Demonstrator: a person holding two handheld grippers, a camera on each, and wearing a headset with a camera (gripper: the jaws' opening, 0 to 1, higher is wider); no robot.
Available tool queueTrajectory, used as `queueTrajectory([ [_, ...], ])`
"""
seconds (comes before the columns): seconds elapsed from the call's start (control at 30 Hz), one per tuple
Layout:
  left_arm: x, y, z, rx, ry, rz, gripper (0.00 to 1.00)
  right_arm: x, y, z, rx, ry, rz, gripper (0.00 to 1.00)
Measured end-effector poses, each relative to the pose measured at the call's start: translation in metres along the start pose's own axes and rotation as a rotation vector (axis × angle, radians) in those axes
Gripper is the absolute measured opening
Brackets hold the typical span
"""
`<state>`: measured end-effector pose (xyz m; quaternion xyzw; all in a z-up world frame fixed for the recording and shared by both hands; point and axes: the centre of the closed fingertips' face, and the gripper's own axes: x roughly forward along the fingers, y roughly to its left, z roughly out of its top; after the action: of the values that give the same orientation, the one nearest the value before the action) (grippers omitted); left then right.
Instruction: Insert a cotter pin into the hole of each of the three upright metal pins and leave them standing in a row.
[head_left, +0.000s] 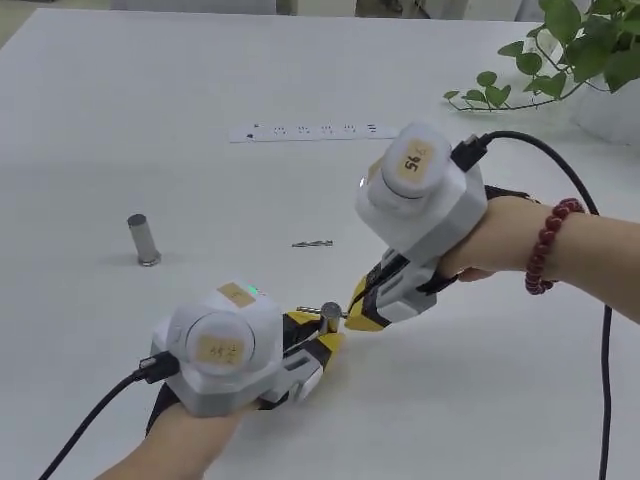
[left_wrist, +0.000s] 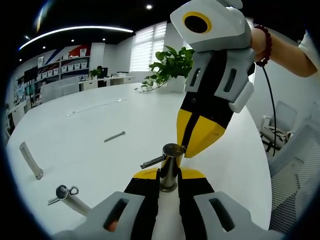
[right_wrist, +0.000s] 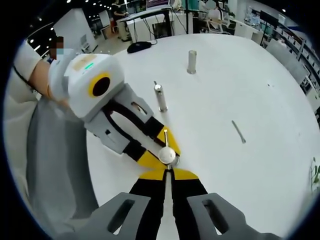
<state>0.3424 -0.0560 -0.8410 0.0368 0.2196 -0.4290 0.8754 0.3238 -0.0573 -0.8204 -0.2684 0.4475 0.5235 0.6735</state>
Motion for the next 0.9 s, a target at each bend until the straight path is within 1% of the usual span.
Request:
queueTrajectory([
  [0.03, 0.000, 0.000, 0.000, -0.010, 0.000, -0.002, 0.12, 0.001, 0.000, 0.000, 0.002, 0.000, 0.005, 0.07],
  [0.1, 0.000, 0.000, 0.000, -0.007, 0.001, -0.004, 0.13, 0.001, 0.002, 0.000, 0.002, -0.005, 0.008, 0.10],
  [0.17, 0.000, 0.001, -0.002, -0.009, 0.012, 0.007, 0.14, 0.002, 0.002, -0.001, 0.007, -0.008, 0.006, 0.13],
  [0.23, 0.000, 0.005, -0.002, -0.046, 0.011, 0.020, 0.19, 0.002, 0.001, 0.000, 0.015, -0.020, 0.001, 0.14],
  [0.3, -0.001, 0.005, -0.004, -0.033, 0.021, 0.020, 0.23, 0.001, -0.001, 0.002, 0.018, -0.029, -0.004, 0.16],
  [0.47, -0.006, 0.005, -0.005, -0.023, 0.030, 0.017, 0.26, 0.000, -0.001, 0.006, 0.012, -0.054, -0.012, 0.19],
  [0.57, -0.012, 0.002, -0.004, -0.010, 0.034, 0.010, 0.27, 0.001, -0.002, 0.009, 0.015, -0.072, -0.014, 0.20],
  [0.67, -0.018, 0.002, -0.003, -0.009, 0.034, 0.010, 0.30, 0.001, -0.002, 0.015, 0.013, -0.104, -0.019, 0.22],
  [0.73, -0.022, 0.003, -0.002, -0.005, 0.032, 0.016, 0.31, 0.002, -0.002, 0.017, 0.011, -0.115, -0.023, 0.24],
  [0.9, -0.031, 0.002, 0.000, -0.004, 0.027, 0.021, 0.33, 0.005, 0.000, 0.020, 0.010, -0.127, -0.027, 0.24],
])
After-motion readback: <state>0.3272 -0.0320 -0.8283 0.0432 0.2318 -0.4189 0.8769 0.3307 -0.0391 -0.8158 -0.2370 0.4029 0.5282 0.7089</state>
